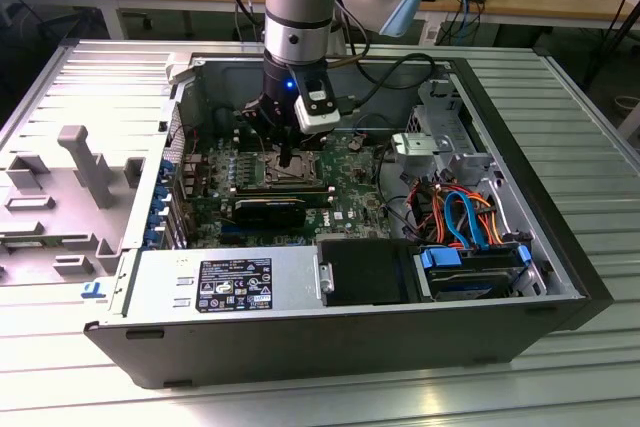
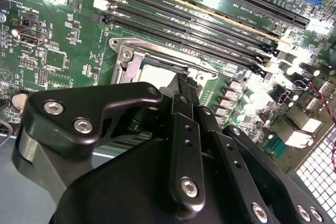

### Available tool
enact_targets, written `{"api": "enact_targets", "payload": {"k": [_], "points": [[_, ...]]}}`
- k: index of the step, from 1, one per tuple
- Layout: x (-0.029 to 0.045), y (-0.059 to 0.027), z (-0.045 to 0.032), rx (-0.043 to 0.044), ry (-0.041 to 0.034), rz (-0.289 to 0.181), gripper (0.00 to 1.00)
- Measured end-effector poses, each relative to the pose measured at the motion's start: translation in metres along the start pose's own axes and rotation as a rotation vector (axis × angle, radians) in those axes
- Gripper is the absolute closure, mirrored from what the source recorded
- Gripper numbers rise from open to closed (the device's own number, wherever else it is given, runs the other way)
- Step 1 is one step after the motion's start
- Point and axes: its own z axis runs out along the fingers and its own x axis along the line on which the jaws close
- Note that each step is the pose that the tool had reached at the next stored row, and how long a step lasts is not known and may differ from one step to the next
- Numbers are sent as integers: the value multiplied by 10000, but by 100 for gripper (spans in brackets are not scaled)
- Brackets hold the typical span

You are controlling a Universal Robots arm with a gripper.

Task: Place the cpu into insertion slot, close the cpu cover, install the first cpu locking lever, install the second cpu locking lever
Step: 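Install the first cpu locking lever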

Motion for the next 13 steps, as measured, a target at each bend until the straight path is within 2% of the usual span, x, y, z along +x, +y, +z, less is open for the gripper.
{"api": "enact_targets", "payload": {"k": [13], "points": [[0,0,0,11,-14,-199,89]]}}
